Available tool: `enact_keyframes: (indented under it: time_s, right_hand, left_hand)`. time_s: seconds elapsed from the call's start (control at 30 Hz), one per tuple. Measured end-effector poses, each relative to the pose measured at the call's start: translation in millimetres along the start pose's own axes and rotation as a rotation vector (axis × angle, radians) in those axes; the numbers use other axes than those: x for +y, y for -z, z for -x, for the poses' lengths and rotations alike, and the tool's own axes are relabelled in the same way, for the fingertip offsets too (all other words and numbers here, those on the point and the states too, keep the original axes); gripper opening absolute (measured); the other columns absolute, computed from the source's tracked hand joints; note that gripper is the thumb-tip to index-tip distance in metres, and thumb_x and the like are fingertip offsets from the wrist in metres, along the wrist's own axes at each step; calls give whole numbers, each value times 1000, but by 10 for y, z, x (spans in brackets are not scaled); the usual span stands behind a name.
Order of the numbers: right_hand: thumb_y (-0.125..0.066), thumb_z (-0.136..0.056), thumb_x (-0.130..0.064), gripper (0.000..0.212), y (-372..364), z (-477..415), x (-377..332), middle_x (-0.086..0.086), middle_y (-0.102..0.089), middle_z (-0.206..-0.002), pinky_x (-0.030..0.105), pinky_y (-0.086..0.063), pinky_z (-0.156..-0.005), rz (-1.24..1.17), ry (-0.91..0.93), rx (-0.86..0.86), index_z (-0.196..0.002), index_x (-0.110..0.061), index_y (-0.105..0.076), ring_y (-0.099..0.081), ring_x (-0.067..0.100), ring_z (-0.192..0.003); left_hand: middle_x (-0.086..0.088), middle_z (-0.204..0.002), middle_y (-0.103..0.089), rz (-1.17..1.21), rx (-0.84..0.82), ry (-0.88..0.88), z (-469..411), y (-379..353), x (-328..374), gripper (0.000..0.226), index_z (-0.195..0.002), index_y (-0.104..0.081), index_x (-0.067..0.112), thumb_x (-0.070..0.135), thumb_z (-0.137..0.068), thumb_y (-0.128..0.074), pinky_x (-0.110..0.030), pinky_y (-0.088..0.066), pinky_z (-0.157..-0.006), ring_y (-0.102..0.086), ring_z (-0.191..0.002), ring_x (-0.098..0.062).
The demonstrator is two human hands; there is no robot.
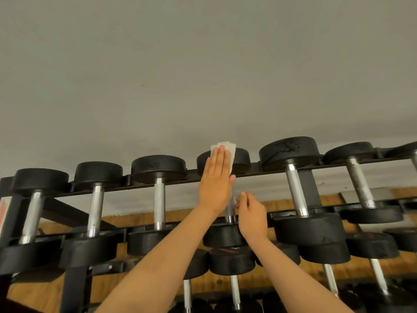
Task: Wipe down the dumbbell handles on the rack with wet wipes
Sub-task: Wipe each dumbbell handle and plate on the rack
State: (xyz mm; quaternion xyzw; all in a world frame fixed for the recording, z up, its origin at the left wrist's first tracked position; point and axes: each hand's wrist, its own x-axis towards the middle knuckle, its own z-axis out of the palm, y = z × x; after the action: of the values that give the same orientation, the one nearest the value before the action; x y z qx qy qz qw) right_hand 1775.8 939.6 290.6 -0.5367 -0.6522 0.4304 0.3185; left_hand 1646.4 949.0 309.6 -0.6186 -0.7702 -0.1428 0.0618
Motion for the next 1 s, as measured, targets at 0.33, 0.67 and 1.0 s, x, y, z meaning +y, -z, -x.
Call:
enact_keyframes:
  time_s: [0.33,0.67,1.0]
  right_hand:
    - [-39,-104,-28,34,-8,2,-6,4,-65,-74,40,-53,-69,5,-17,-7,-78,-17,-59,-64,17,-73]
    - [-41,-103,-25,35,1,-6,-21,5,-60,-67,37,-48,-62,-1,-20,-13,-76,-13,-58,-58,17,-63]
    - [-42,-103,-27,34,-9,-3,-17,4,-62,-69,39,-53,-68,-2,-45,-11,-75,-16,-59,-60,13,-66]
  left_hand:
    - [-10,-164,7,-11,-83,-5,-126,67,-23,69,-156,5,15,52,-101,-11,-41,5,-122,11,-151,-25]
    - [-6,-162,23,285,-89,133,-1,108,-34,92,-153,17,10,66,-92,-24,-32,10,-121,24,-148,-16]
    - [0,-160,27,498,-73,290,138,63,-125,120,-151,26,14,78,-76,-43,-29,7,-120,20,-149,-13]
